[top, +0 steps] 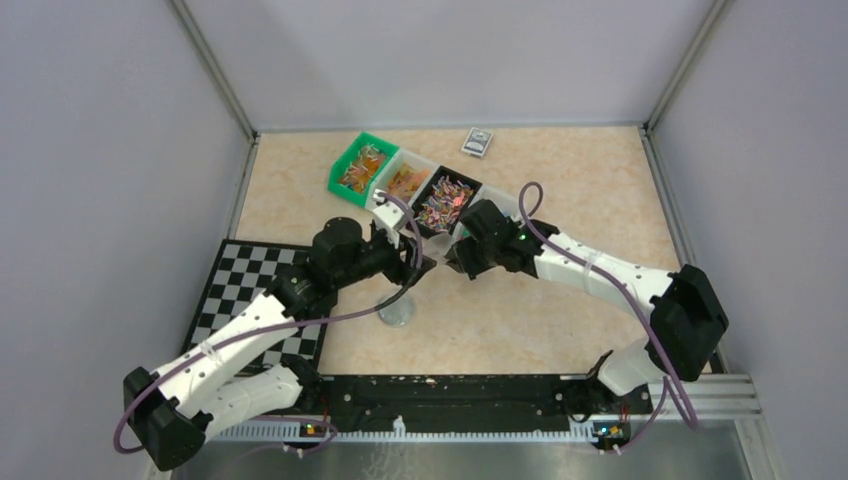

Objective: Pack the candies
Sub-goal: Pick up the spatula from the center of the board.

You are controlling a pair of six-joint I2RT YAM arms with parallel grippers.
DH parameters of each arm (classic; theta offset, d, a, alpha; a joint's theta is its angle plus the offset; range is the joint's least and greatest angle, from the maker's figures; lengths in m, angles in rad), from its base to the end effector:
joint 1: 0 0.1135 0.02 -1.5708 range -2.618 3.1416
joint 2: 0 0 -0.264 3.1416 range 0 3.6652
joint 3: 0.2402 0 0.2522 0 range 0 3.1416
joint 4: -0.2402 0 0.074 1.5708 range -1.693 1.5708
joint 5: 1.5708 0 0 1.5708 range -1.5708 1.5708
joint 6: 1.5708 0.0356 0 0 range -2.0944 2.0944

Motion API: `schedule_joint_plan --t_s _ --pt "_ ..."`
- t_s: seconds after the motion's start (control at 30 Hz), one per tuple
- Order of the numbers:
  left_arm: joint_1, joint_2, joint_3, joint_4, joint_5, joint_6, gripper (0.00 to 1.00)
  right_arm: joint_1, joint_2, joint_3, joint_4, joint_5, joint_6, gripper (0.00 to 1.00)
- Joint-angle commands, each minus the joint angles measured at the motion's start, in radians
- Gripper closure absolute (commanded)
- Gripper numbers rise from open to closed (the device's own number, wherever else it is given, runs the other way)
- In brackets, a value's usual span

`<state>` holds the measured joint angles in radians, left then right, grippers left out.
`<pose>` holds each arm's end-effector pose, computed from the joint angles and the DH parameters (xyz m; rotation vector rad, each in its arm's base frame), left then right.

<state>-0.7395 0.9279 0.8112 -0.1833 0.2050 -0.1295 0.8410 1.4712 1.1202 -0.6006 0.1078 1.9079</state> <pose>0.1547 -0.1509 0.3237 0.7213 1.8021 -0.7814 0.2081 0.2269 0.2592 1.4632 2.3827 0.8477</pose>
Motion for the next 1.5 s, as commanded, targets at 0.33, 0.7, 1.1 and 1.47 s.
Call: schedule_joint_plan --t_s 0.33,0.7,1.1,1.47 --pt "0.000 0.014 0.043 -0.038 -0.078 -0.055 1.00 -0.013 -0.123 -0.181 0.330 0.053 -0.147 0.74" --pt "0.023 0.003 0.175 -0.152 0.013 -0.139 1.00 -0.092 -0.528 -0.513 0.682 -0.020 -0.870 0.30" --pt "0.037 -0.071 0.204 -0.121 0.179 -0.158 1.00 -0.465 -0.500 -0.643 1.163 -0.886 -0.705 0.25" --pt "0.037 -0.080 0.157 -0.001 0.263 -0.209 1.00 -0.464 -0.440 -0.666 1.248 -0.911 -0.543 0.63"
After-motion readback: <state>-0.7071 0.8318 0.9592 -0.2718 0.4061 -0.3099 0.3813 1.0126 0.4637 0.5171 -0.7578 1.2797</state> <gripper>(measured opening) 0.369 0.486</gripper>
